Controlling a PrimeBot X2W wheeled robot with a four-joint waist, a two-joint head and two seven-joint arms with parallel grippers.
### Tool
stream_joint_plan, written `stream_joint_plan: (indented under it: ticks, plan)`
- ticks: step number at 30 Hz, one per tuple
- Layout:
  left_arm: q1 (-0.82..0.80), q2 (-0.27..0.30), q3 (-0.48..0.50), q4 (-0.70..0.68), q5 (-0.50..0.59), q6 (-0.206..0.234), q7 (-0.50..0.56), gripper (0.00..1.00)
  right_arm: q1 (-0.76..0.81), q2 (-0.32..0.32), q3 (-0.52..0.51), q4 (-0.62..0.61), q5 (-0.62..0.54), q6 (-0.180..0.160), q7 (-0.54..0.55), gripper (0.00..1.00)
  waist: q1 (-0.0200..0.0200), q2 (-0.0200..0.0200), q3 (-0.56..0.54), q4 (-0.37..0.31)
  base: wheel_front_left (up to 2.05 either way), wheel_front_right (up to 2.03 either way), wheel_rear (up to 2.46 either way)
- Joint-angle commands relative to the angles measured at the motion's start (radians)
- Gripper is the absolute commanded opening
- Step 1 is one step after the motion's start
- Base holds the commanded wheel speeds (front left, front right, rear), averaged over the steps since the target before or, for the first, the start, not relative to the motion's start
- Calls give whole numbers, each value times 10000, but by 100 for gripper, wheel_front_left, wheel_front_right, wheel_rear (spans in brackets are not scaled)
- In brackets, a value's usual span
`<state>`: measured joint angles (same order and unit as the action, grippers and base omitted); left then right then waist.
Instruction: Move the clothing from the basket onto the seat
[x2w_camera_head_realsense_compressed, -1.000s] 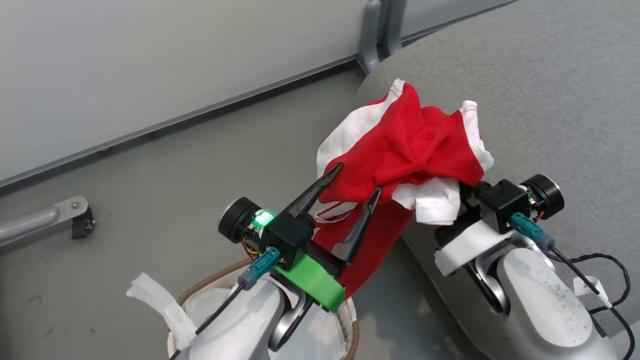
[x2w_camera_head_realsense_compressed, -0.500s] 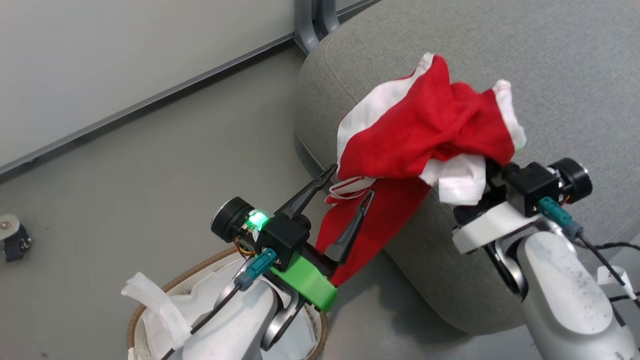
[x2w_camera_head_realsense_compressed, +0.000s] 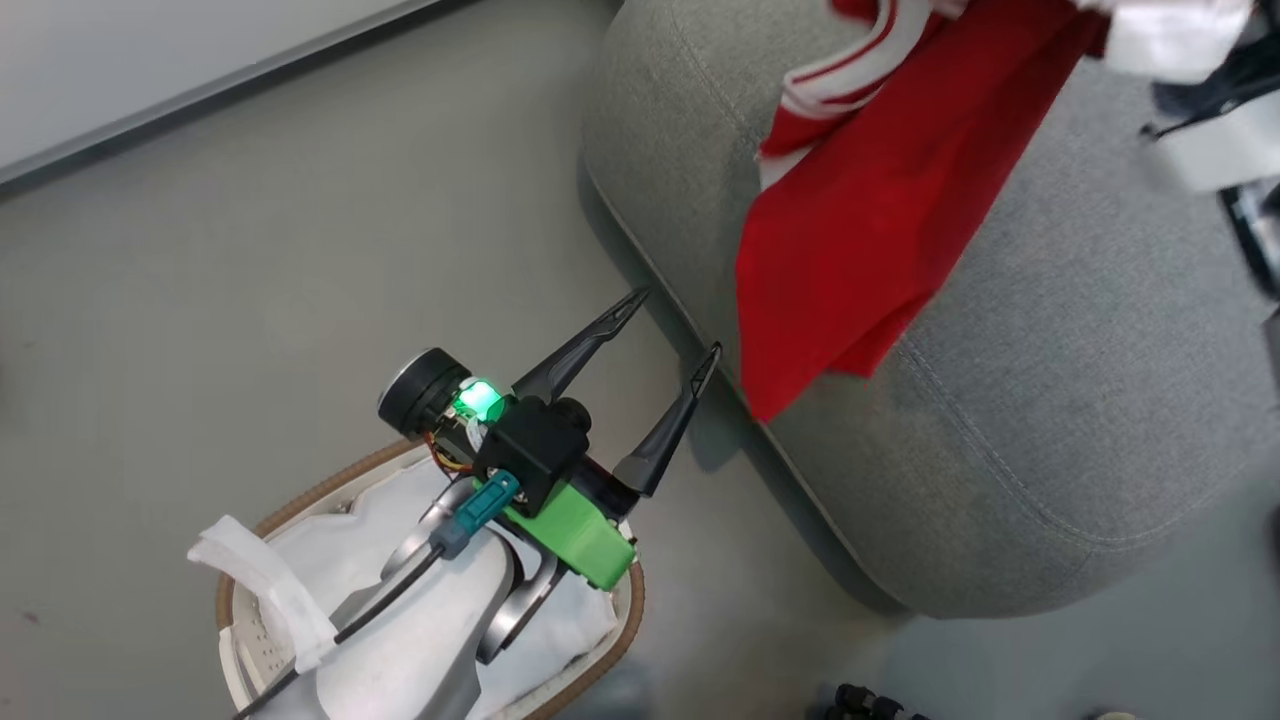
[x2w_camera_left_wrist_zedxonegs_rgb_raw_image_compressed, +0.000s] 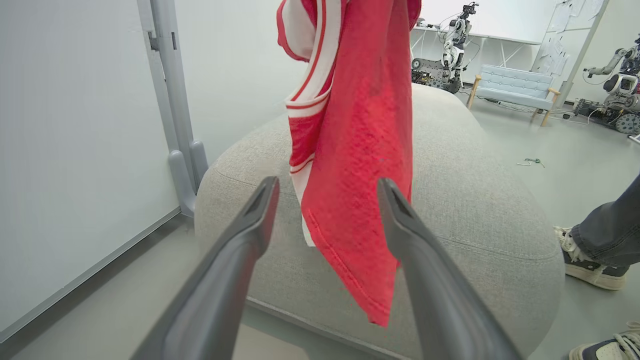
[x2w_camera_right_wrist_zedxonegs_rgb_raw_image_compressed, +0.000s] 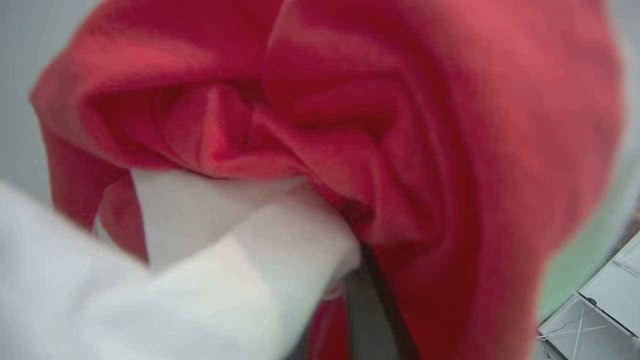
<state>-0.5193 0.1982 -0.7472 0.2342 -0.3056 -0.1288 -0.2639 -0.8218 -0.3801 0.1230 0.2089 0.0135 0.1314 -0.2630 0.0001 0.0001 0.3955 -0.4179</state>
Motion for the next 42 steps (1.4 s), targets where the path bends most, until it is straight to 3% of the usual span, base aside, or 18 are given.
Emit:
stream_joint_plan:
  ticks: [1, 12, 19, 27, 40, 41, 42]
  plan:
    - [-232, 151, -15, -47, 26, -34, -10, 100, -453, -242, -169, 87, -69, -14, -25, 0, -1, -1, 690, 345, 0, 0, 0]
    - [-512, 608, -11, -305, -64, -34, -8, 100, -2454, -1355, -1844, 472, -929, -15, 312, 0, -1, -1, 1567, 968, 0, 0, 0]
    - [-632, 749, -23, -417, -65, -34, -9, 100, -2370, -1589, -2756, 1252, -1066, -15, 470, 0, -1, -1, 2061, 1247, 0, 0, 0]
    - [-733, 983, -32, -379, -91, -34, -9, 100, -1558, -964, -3700, 2716, -1474, -15, 721, 0, -1, -1, 2635, 1444, 0, 0, 0]
    - [-806, 1098, 230, -210, -112, -34, -9, 100, -461, 430, -4309, 4724, -1313, -15, 670, 0, -1, -1, 2909, 1679, 0, 0, 0]
    - [-782, 1089, 270, -166, -112, -34, -9, 100, -382, 511, -4403, 4803, -1359, -15, 587, 2, -1, -1, 2867, 1679, 0, 0, 0]
    - [-756, 1079, 296, -132, -113, -34, -9, 100, -325, 562, -4450, 4859, -1416, -15, 521, 25, -1, -1, 2827, 1674, 0, 0, 0]
